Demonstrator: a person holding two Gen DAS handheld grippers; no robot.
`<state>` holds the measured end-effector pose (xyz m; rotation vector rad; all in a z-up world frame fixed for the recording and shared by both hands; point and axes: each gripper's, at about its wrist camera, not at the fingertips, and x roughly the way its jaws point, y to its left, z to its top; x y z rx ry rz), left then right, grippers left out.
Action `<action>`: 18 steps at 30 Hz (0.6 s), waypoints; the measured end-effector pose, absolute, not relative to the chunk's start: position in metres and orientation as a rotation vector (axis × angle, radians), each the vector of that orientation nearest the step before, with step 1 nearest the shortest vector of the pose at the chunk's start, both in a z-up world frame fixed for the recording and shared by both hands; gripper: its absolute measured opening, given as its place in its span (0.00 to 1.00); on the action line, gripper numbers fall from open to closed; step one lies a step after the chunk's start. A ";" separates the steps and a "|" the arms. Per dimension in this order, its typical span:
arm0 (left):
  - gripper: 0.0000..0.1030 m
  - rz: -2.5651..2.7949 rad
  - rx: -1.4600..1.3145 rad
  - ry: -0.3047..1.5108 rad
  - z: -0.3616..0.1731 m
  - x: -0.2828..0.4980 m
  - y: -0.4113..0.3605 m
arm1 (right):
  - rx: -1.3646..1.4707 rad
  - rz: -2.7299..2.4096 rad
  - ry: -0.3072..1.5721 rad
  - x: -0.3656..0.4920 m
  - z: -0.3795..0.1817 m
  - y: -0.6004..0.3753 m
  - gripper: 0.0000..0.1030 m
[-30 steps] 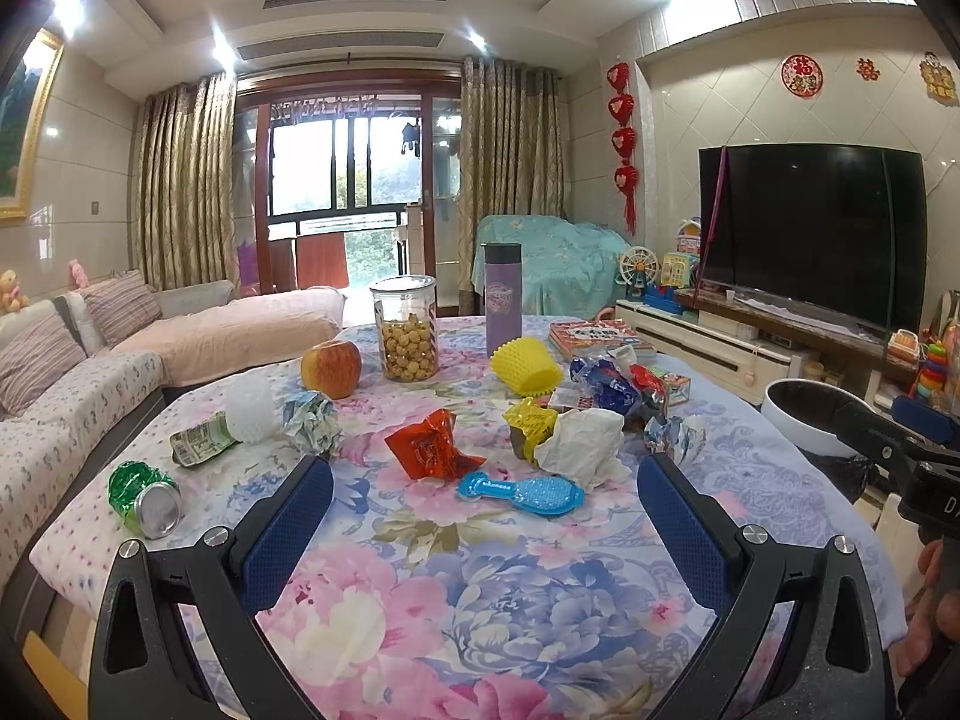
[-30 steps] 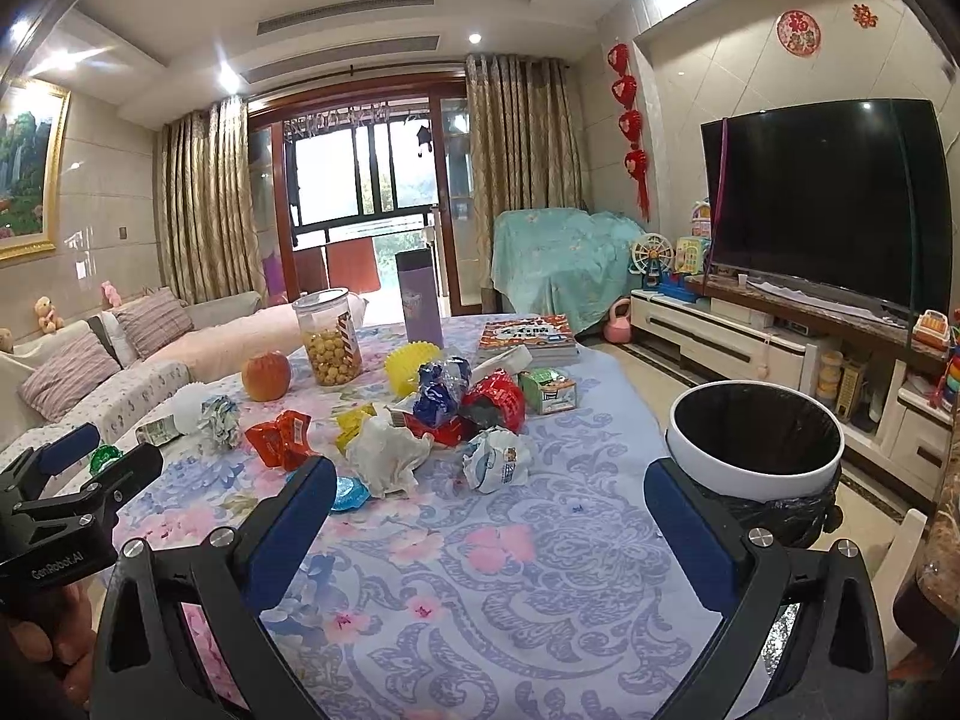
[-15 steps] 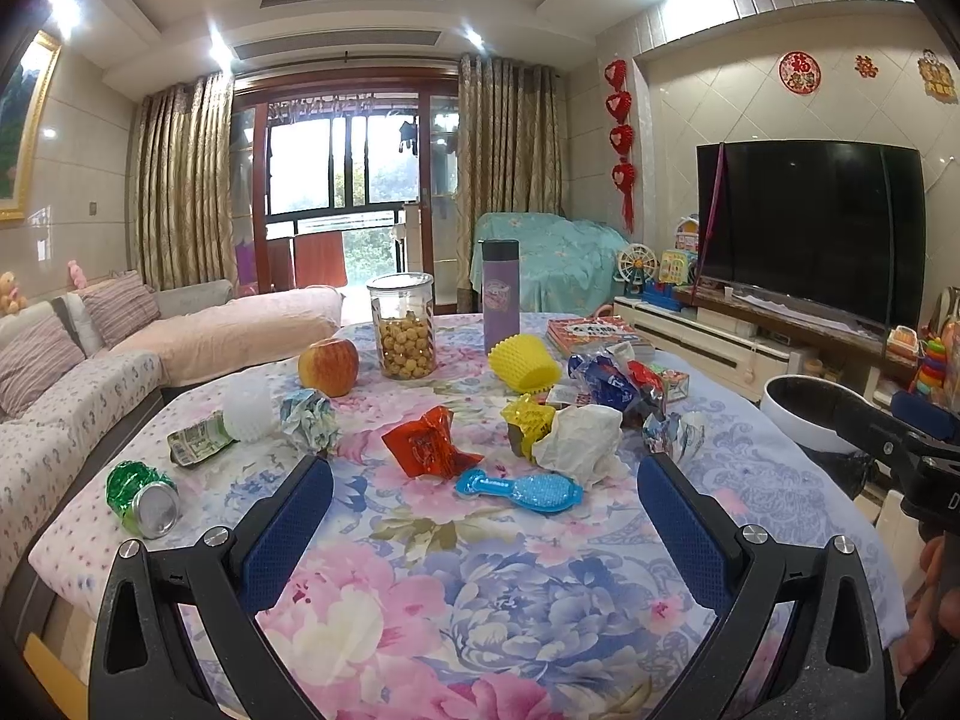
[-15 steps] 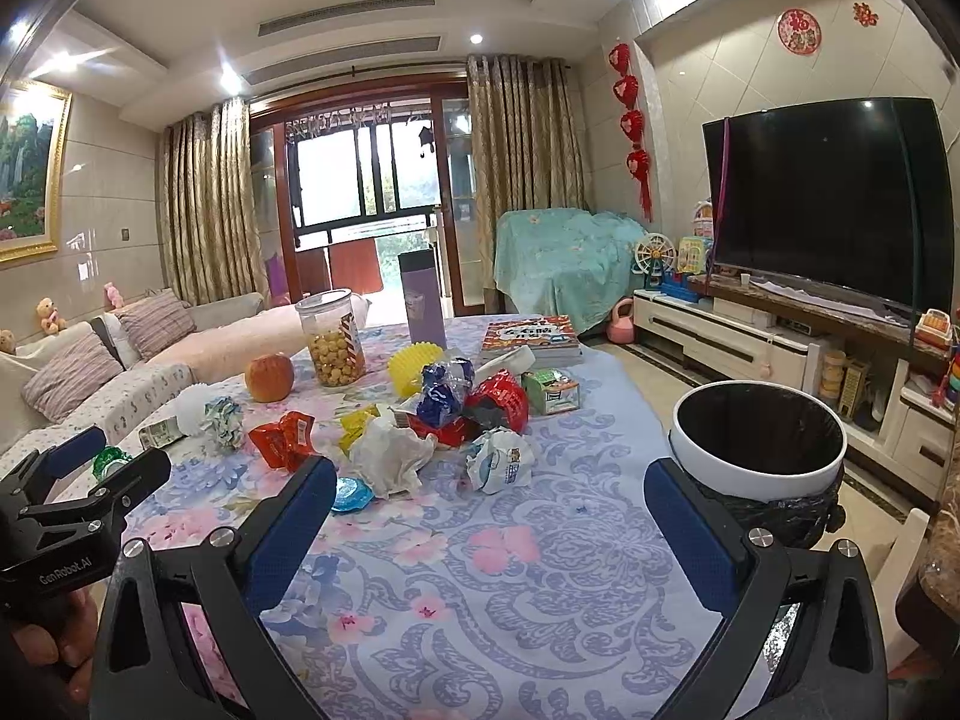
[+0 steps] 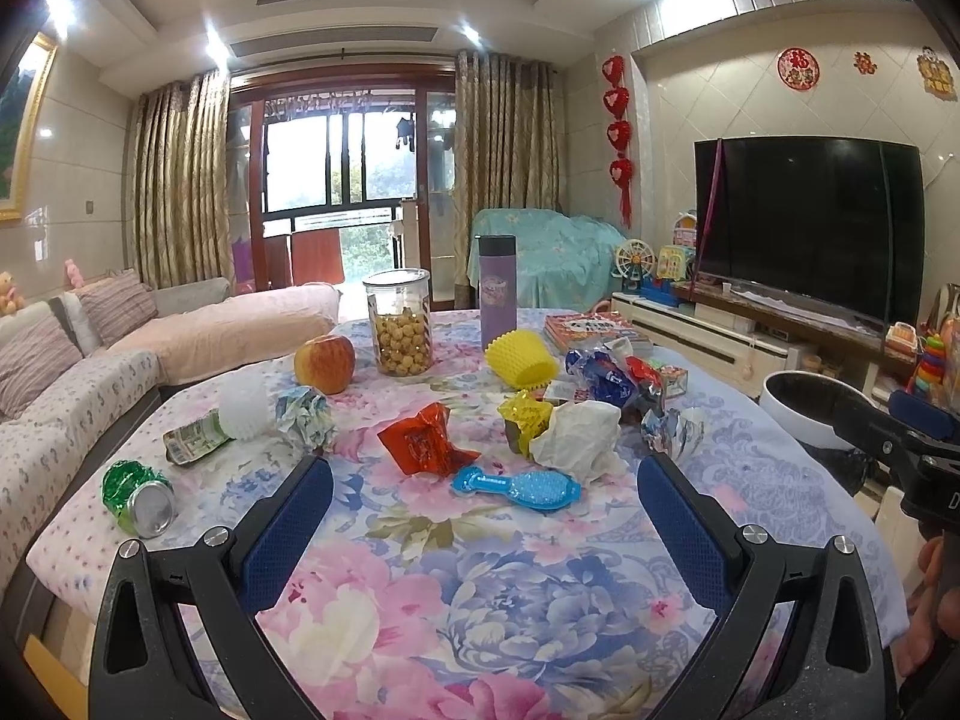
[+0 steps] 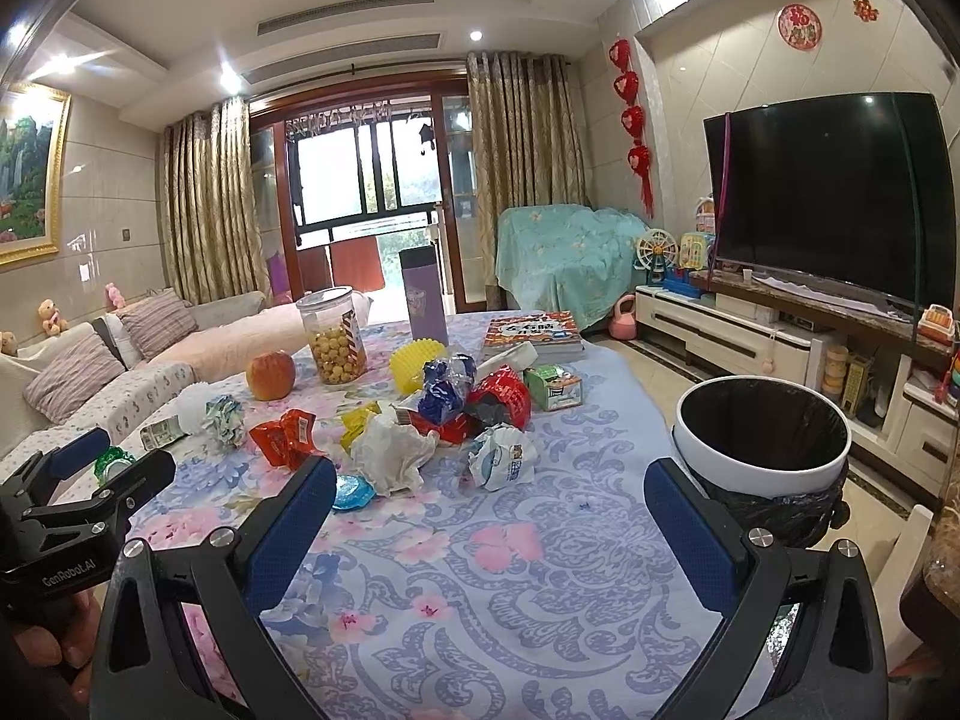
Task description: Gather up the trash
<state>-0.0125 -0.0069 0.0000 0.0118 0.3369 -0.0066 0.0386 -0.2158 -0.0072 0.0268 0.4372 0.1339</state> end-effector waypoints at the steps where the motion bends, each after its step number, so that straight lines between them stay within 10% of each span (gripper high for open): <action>1: 0.99 -0.008 0.013 0.340 0.000 -0.011 -0.007 | 0.030 0.136 0.440 0.039 -0.008 -0.217 1.00; 18: 0.99 0.016 -0.003 0.489 -0.014 0.048 0.005 | 0.089 0.176 0.582 0.088 -0.031 -0.224 1.00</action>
